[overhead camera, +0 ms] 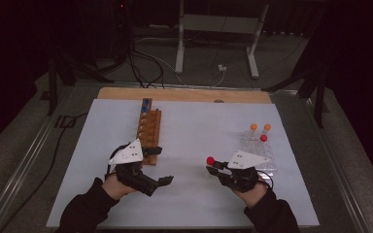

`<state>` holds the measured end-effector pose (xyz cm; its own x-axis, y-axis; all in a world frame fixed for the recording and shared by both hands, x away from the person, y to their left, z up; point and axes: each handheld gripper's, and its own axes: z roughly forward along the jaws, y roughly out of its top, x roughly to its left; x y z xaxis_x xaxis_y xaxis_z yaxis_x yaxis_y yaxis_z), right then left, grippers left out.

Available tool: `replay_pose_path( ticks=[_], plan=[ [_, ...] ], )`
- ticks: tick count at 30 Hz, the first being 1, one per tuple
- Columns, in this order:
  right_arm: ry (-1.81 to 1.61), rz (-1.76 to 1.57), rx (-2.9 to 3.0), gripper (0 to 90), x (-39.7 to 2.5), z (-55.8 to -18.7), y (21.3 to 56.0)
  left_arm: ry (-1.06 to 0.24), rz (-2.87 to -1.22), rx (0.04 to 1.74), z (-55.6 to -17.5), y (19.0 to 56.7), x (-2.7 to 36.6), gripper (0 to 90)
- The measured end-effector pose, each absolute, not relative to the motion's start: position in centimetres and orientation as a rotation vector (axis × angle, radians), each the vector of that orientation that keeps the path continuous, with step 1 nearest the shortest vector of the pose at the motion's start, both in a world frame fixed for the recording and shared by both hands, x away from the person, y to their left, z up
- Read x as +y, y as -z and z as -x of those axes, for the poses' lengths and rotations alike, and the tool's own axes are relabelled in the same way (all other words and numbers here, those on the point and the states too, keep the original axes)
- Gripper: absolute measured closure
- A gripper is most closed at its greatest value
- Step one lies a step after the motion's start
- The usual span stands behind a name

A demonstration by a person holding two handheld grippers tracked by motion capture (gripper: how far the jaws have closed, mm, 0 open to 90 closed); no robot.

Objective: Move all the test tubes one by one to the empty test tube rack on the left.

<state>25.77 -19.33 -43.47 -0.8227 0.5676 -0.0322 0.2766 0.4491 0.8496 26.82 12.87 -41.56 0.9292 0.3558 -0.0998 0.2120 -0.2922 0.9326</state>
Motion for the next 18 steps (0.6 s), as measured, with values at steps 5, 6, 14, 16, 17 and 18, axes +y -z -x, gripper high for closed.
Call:
replay_pose_path(
  ticks=[5, 6, 14, 16, 17, 18],
  plan=[
    [-1.330, -0.682, 2.433, 74.9, -18.1, -25.5, 43.6, -0.130, -1.875, 0.382, -26.5, 41.1, 11.7, 4.7],
    [-1.335, -0.679, 2.436, 74.9, -17.9, -25.4, 43.6, -0.125, -1.873, 0.374, -26.5, 41.0, 11.4, 5.1],
    [-1.348, -0.640, 2.468, 74.9, -16.9, -25.1, 43.6, -0.107, -1.894, 0.322, -26.5, 41.1, 9.3, 17.1],
    [-1.354, -0.632, 2.475, 74.8, -16.7, -24.9, 43.5, -0.100, -1.902, 0.312, -26.6, 41.4, 8.9, 22.7],
    [-1.355, -0.629, 2.477, 74.8, -16.6, -24.8, 43.5, -0.095, -1.899, 0.310, -26.6, 41.5, 8.8, 25.2],
    [-1.357, -0.621, 2.479, 74.9, -16.5, -24.8, 43.5, -0.096, -1.906, 0.305, -26.7, 41.7, 8.4, 28.1]
  ],
)
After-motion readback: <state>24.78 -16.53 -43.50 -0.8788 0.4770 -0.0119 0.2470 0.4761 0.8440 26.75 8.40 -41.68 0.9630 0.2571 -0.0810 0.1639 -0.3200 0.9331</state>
